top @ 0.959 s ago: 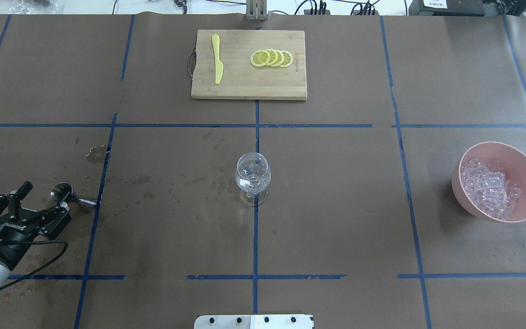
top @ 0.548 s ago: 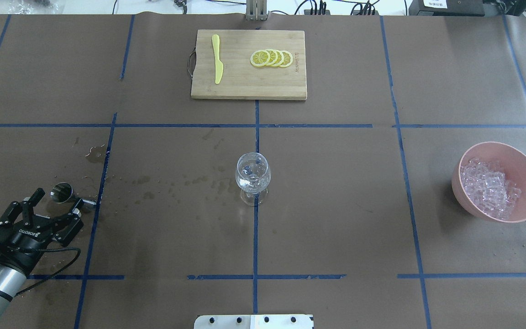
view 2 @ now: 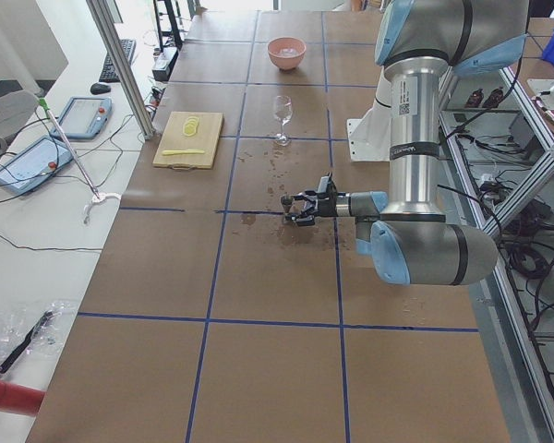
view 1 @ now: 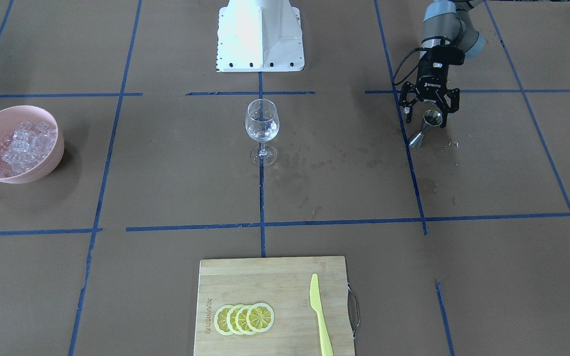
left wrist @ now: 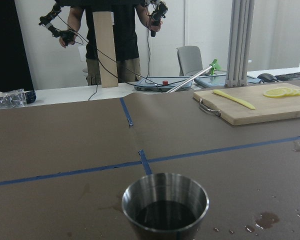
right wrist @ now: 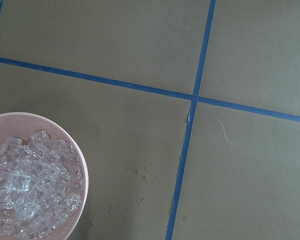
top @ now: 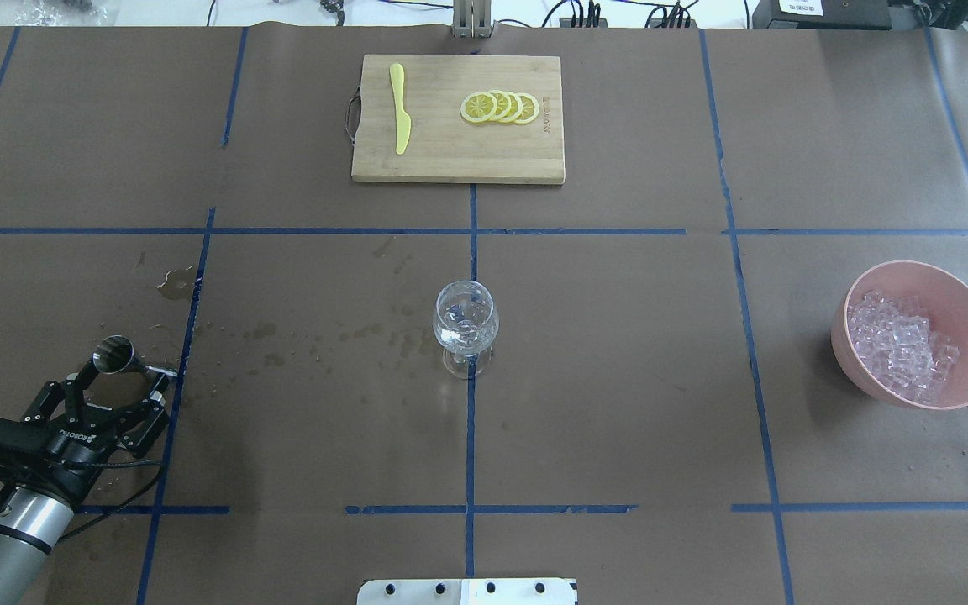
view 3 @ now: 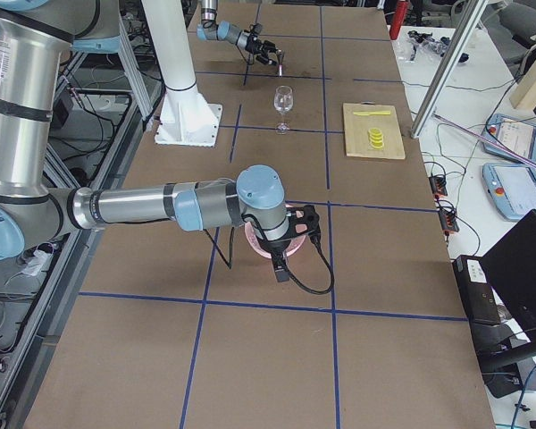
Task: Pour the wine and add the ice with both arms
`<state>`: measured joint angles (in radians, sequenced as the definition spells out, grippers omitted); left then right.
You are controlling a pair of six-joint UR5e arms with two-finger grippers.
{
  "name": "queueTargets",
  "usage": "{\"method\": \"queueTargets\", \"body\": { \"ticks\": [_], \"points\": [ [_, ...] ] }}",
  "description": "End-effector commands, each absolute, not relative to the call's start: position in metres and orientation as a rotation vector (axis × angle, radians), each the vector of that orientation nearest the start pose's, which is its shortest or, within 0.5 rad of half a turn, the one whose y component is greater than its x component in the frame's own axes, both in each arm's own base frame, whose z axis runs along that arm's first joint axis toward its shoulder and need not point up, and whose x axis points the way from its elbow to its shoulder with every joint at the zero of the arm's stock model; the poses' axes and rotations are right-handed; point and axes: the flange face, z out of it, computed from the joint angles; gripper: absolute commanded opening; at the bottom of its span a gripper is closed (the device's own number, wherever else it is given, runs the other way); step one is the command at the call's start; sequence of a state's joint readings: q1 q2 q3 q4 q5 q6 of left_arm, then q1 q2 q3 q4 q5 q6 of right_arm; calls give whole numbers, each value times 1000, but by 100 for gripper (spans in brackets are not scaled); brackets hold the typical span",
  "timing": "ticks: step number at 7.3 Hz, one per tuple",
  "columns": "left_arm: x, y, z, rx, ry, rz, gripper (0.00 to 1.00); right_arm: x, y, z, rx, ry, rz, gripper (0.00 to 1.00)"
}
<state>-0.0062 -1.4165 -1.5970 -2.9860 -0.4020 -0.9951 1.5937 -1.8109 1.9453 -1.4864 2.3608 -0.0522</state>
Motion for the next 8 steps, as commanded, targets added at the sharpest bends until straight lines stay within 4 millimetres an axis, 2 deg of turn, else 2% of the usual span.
{"method": "queueTargets", "body": {
  "ticks": [1, 4, 6, 8],
  "points": [
    [394, -227, 552, 1245, 773, -285, 87, 72, -399, 569, 239, -778, -113, 100],
    [398, -227, 554, 1242, 774, -281, 87, 72, -399, 569, 239, -778, -113, 100],
    [401, -228, 559, 1241, 768, -275, 83, 72, -399, 569, 240, -778, -115, 100],
    [398, -231, 558, 1236, 784, -285, 83, 72, -399, 568, 243, -778, -116, 100]
  ]
}}
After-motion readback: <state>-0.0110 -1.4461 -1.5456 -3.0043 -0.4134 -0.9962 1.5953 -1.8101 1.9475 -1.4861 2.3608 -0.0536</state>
